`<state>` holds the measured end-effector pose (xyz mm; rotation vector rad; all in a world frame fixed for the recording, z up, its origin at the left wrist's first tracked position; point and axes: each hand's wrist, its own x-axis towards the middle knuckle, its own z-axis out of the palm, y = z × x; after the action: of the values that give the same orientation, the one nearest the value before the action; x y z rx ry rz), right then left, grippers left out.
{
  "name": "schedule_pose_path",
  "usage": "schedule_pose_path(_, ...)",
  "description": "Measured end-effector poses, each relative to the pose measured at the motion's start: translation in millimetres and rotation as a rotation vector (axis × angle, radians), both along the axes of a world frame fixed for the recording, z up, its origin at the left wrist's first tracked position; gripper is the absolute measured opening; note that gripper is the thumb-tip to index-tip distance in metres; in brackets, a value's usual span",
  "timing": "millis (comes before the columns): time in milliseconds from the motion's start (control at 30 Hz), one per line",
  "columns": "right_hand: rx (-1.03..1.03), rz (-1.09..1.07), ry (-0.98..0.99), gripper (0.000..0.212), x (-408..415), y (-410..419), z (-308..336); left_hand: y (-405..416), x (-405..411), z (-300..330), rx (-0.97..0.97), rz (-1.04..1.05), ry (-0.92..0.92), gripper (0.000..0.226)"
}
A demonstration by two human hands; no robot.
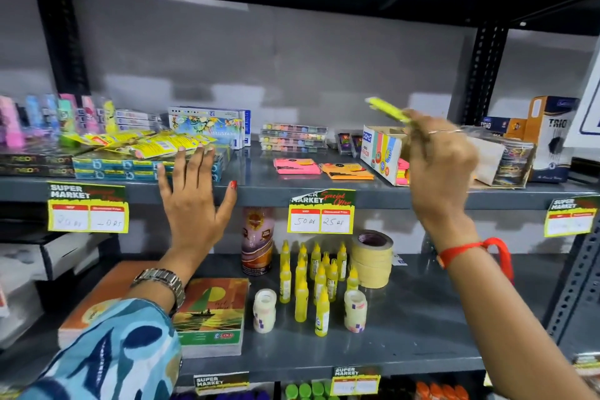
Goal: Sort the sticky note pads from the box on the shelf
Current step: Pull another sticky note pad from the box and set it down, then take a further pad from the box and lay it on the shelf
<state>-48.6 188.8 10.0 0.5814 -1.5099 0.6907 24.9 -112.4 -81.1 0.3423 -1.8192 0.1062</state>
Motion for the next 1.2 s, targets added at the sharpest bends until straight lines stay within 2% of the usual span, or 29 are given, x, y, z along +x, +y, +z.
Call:
schedule_pose_path(133,0.428,0.041,-0.098,0.044,29,-58,-15,-1,1,0,-0.001,-0.014,0.005,0.061)
schedule_pose_path(233,0.646,-0.051,-0.221,0.041,41,-84,-24,-2,2,0,-0.018,-0.009,-0.008,0.061)
schedule_pose_path(367,0.744,-0.066,-0.334,0.047,32,-101,-31,-3,1,0,-0.007,-0.01,-0.017,0.063)
schedule_pose_path(533,0.834,0.032,-0.492,0.03,29,-103,-30,-4,-1,-1,-0.01,-0.014,-0.011,0.063)
schedule_pose_path(633,0.742,0.113,-0.492,0.045,28,-88,-28,-3,-2,-1,-0.008,-0.02,0.001,0.062)
schedule_pose_path(733,0.504,0.115,-0.436,0.055,25,-62,-17,-2,-2,-2,-0.012,-0.022,0.003,0.063)
schedule_pose_path(867,0.313,-0.127,-0.452,0.041,0,-18,-1,0,-2,-1,-0.002,-0.021,0.013,0.062)
schedule_pose_path(1000,0.192,-0.229,-0.531,0.025,-25,19,1,0,0,0,0.0,-0.016,0.015,0.06)
schedule_pose_path(1100,0.194,-0.262,-0.607,0.031,-36,36,-6,0,0,0,0.0,-0.01,0.014,0.059)
schedule_pose_path(1200,0.324,-0.325,-0.686,0.017,-39,43,-16,0,-1,-1,-0.001,-0.01,0.014,0.059)
